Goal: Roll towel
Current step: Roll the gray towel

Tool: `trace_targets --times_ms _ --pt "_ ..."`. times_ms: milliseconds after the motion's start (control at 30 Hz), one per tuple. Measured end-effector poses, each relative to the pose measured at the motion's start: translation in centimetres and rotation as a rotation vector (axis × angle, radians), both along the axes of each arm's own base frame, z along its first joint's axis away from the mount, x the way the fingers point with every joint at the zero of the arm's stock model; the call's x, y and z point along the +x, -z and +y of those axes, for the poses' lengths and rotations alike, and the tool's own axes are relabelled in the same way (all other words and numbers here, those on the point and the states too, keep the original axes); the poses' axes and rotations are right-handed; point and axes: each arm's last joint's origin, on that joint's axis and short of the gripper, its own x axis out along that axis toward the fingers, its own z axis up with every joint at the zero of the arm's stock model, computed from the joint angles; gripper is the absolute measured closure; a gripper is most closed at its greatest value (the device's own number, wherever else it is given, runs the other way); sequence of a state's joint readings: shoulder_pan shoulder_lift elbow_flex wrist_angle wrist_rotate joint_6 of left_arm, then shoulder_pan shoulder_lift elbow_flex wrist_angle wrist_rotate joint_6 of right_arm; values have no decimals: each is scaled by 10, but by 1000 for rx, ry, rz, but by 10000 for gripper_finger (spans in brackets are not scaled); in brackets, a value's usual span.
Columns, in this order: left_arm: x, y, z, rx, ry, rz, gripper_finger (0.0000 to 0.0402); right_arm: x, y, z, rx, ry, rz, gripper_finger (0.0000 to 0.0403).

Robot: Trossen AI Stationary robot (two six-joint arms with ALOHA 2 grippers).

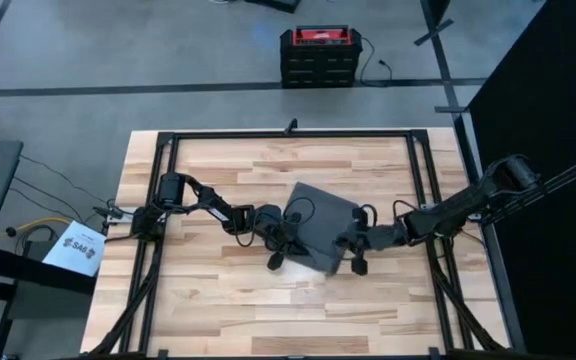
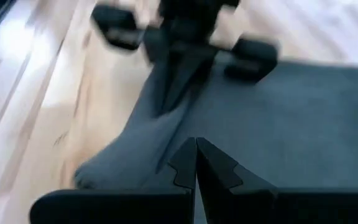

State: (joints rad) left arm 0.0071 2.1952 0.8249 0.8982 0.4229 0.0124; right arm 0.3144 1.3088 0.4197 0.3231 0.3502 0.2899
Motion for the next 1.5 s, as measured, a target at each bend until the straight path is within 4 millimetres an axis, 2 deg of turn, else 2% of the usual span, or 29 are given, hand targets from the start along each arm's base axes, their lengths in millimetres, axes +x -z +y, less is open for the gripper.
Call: trace_targets --times_ms 200,400,567,767,900,1300,1500 --pt "0 0 0 0 -1 0 402 21 8 6 7 -8 -73 403" --pt "0 0 0 2 -1 -1 402 52 24 23 -69 -103 8 403" --pt "0 0 0 0 -2 0 402 63 36 25 -99 -199 47 403" --pt "0 0 -1 -2 -2 2 402 59 38 38 -65 -243 53 403" --pt "0 0 -2 -2 -2 2 402 54 41 45 -70 -207 84 403" --pt "0 0 -2 -5 -3 5 402 40 51 52 -96 -76 191 403" --pt "0 0 -3 -4 -2 8 402 30 58 51 -50 -19 172 403"
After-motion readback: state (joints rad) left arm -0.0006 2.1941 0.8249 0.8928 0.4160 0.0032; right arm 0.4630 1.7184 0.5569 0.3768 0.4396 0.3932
